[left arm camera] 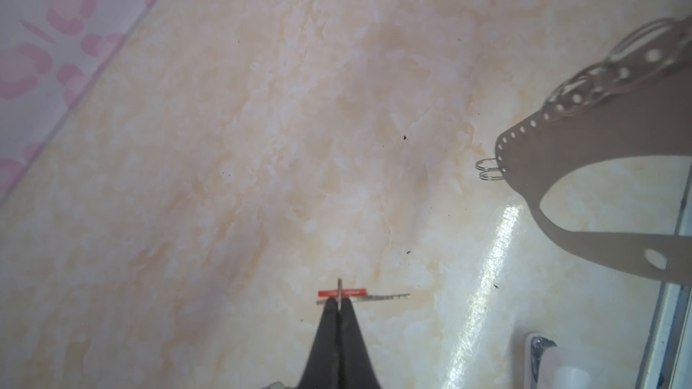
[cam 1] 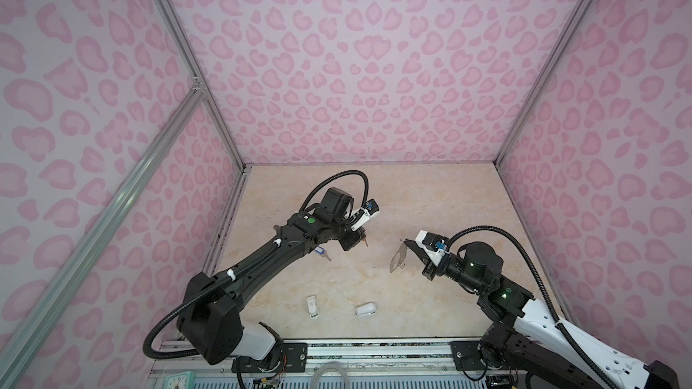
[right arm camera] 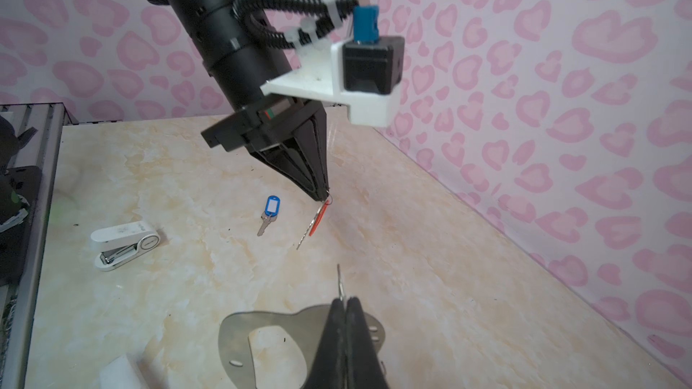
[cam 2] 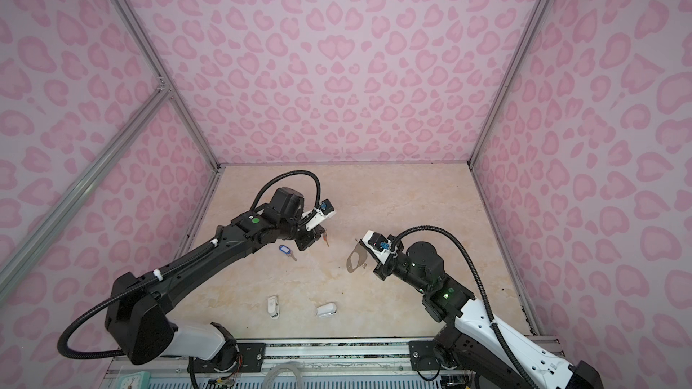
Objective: Put the keys on the keyring
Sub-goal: 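Carry the red-tagged key with the left gripper toward the right gripper's plate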
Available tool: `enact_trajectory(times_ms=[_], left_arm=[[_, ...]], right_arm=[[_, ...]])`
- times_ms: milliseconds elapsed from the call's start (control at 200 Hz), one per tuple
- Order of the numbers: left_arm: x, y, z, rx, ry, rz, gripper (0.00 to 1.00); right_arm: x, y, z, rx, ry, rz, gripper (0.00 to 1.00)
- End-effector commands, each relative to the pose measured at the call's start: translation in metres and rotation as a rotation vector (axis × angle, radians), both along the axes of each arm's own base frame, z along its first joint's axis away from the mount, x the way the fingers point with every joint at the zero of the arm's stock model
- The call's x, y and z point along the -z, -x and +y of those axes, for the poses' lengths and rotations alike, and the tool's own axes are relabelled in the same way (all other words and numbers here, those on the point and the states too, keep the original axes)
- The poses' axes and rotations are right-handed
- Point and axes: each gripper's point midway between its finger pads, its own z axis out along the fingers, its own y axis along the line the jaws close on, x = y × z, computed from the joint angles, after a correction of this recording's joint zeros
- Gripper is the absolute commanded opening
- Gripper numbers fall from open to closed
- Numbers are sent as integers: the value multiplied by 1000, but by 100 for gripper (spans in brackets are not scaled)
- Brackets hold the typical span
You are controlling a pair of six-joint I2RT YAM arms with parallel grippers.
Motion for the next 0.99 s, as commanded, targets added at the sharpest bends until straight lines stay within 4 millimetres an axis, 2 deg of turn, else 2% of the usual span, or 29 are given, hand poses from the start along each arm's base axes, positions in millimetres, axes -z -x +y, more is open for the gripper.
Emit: enact_trajectory(times_ms=[0,200,395,700,990], left_arm=[[-23,23,-4,154,40,-66,3],[-58,50,-10,292,143,-167,3],[-79,76,-19,409,230,-178,3],[-86,101,-31,505,308,-92,3],[-86,103,-42,520,352,10,3]], right_arm=[[-7,2,5,-36,-12,-6,0],[-10,5,17,-96,-22,25,0],[-15,8,29,-152,-39,34,0],[-18,12,36,-183,-33,-30,0],[-22,20,41,-204,-42,-138,0]])
